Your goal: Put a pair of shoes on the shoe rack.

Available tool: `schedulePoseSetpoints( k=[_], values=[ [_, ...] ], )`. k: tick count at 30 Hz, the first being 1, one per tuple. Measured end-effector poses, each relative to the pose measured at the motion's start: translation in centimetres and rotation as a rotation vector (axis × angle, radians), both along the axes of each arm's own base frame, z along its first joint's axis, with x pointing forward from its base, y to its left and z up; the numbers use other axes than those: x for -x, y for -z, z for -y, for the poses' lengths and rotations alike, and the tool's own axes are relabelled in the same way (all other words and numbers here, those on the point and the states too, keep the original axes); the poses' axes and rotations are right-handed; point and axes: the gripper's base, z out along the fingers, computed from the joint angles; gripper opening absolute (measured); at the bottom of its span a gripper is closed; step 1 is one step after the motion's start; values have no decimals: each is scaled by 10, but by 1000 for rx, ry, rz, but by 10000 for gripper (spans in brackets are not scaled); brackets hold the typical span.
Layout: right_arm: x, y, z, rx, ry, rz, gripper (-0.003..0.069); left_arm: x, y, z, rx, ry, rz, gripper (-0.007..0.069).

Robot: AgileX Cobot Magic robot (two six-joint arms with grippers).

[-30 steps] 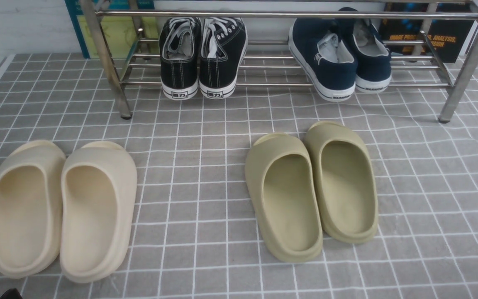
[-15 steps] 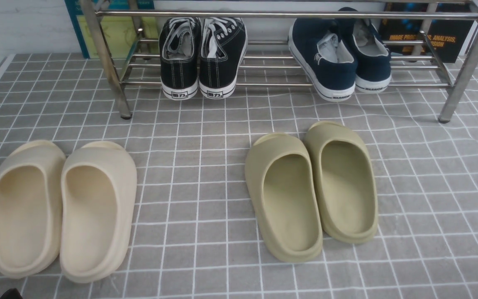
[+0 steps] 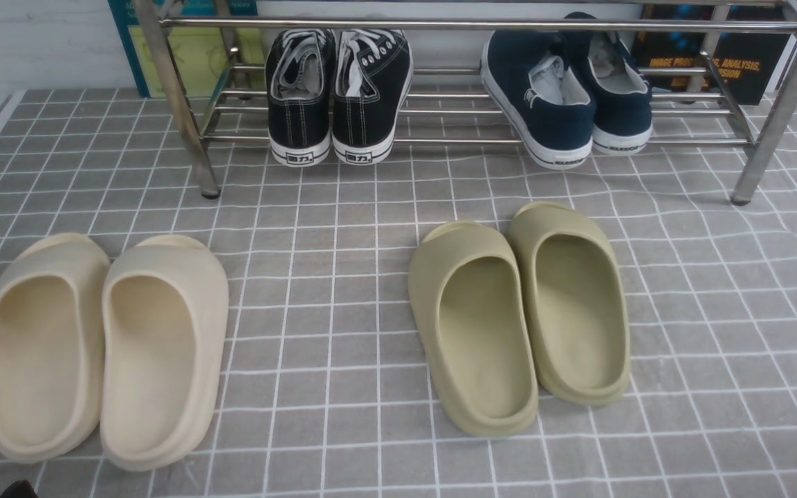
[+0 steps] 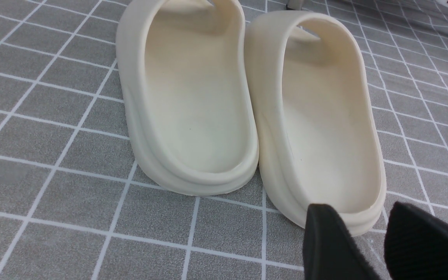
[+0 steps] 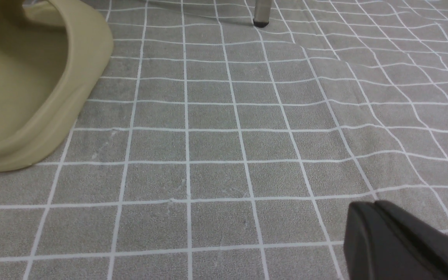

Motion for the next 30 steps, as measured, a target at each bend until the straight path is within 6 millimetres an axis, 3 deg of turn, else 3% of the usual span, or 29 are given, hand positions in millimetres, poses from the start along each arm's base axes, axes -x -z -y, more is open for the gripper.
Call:
schedulePoseSetpoints(
  k=[30],
  values=[
    [0, 0, -4, 8, -76, -2, 5, 0, 0, 0, 0, 0, 0, 237]
  ],
)
